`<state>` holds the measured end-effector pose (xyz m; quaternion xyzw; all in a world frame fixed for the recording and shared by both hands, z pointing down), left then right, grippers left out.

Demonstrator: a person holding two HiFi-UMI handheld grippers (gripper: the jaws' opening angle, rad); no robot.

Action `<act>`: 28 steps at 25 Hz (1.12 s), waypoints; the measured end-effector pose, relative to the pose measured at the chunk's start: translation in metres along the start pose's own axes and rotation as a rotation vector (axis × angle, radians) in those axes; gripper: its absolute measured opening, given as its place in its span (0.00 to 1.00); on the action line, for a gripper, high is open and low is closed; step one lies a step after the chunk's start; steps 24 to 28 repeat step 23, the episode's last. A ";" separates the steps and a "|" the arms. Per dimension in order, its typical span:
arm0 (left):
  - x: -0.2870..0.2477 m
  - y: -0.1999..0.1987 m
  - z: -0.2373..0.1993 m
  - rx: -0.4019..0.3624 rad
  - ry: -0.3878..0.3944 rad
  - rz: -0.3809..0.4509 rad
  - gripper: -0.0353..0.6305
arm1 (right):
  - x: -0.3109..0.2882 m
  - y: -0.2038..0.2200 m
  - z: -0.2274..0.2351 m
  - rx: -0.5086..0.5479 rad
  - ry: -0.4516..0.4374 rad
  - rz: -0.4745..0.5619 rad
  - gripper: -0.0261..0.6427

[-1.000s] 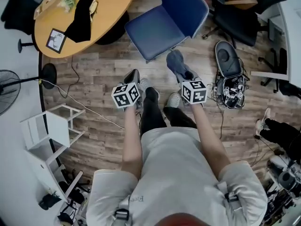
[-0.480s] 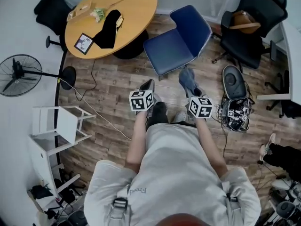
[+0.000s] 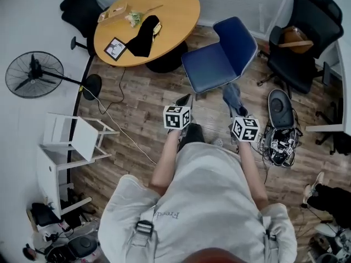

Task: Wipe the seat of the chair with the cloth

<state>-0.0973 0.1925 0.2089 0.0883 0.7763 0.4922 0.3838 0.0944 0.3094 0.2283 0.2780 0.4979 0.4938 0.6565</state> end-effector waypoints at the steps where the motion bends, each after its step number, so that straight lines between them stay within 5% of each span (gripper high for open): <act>1: -0.001 -0.003 0.002 -0.011 0.012 0.005 0.09 | 0.001 -0.001 -0.001 0.001 0.006 0.008 0.14; 28: 0.013 0.008 0.018 -0.033 0.031 0.011 0.09 | 0.014 0.014 -0.006 -0.033 0.012 0.018 0.14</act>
Point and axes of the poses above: the fingertips, and each gripper's own axes: x backward along the fingers, z to its right, y out of its underside, the point moved 3 cm from there along x, backward along the fingers, and after that the axes turned 7 degrees about z, right-handed, at the moved point
